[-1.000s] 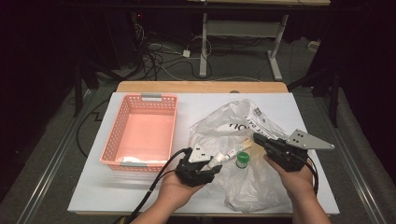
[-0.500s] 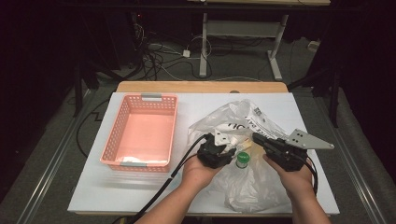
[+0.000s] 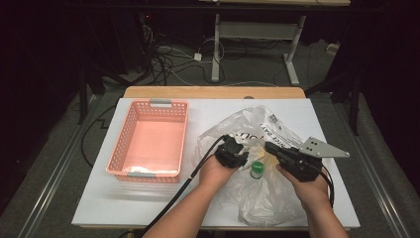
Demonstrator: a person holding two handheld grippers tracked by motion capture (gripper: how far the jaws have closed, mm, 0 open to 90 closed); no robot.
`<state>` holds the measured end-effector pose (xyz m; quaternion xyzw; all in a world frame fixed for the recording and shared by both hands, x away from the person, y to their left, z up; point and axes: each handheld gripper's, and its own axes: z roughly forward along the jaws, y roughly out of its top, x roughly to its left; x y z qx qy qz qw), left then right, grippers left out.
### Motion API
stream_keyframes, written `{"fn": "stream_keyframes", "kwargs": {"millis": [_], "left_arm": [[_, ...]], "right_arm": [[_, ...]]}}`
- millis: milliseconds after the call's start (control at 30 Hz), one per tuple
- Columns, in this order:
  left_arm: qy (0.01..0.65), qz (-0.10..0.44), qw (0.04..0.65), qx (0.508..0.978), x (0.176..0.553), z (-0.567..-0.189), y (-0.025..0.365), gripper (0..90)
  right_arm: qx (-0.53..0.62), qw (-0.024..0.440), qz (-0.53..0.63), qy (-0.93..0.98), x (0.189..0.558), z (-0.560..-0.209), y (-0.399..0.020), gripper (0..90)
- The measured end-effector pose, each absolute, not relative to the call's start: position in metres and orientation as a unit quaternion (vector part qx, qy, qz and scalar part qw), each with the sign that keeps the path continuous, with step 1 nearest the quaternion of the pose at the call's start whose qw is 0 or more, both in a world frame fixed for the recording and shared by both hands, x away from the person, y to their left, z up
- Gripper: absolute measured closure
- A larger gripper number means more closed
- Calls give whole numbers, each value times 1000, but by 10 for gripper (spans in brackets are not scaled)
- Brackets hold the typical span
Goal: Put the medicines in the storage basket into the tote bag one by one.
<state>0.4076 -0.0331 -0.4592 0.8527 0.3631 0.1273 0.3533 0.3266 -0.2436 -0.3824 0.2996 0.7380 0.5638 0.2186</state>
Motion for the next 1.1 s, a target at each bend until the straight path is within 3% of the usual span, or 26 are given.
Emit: {"fn": "stream_keyframes", "kwargs": {"millis": [200, 467, 533, 800, 1100], "left_arm": [[349, 126, 377, 849, 400, -447, -27, 419], [320, 88, 415, 847, 366, -441, 1, 378], [309, 74, 422, 849, 355, -443, 10, 330], [289, 57, 411, 863, 306, -460, 41, 286], [296, 64, 356, 884, 289, -481, 39, 206]], "right_arm": [[302, 217, 563, 738, 327, -384, -245, 900], [304, 219, 561, 738, 327, -384, -246, 900], [303, 219, 560, 739, 327, -384, -246, 900], [305, 220, 559, 739, 326, -384, -246, 900], [305, 219, 557, 741, 326, -384, -244, 900]]}}
